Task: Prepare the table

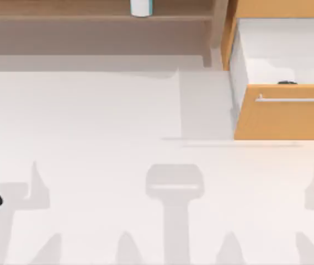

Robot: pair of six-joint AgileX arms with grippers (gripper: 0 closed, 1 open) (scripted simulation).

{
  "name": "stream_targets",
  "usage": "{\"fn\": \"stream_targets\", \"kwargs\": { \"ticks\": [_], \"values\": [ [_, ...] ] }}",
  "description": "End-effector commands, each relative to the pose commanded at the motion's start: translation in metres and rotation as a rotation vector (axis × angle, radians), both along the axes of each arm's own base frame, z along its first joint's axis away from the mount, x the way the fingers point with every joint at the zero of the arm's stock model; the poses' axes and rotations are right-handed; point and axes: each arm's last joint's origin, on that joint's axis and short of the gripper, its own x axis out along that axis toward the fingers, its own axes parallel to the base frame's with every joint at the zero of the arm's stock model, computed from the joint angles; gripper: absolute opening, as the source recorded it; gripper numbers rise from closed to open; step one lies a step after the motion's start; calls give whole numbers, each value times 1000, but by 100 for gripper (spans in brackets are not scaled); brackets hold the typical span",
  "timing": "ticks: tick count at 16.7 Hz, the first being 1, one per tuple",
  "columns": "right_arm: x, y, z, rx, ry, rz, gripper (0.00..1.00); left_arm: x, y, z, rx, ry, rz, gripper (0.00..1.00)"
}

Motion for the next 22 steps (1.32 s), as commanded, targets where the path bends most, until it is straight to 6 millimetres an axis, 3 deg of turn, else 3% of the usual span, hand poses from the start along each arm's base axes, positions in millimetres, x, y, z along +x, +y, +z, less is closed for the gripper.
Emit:
{"fn": "stream_targets", "kwargs": {
  "ticks": [5, 8, 11, 14, 17, 19, 22],
  "values": [
    [0, 1, 12, 5, 39, 14, 100, 0, 0, 0, 0, 0, 0, 100],
    [5, 3, 43, 18, 131, 31, 100, 0, 0, 0, 0, 0, 0, 100],
    [25, 6, 88, 35, 272, 39, 100, 0, 0, 0, 0, 0, 0, 100],
    [69, 12, 131, 51, 461, 40, 100, 0, 0, 0, 0, 0, 0, 100],
    [135, 21, 155, 60, 679, 33, 100, 0, 0, 0, 0, 0, 0, 100],
    [185, 30, 154, 60, 834, 25, 100, 0, 0, 0, 0, 0, 0, 100],
    [258, 45, 127, 54, 1063, 7, 100, 0, 0, 0, 0, 0, 0, 100]
  ]
}}
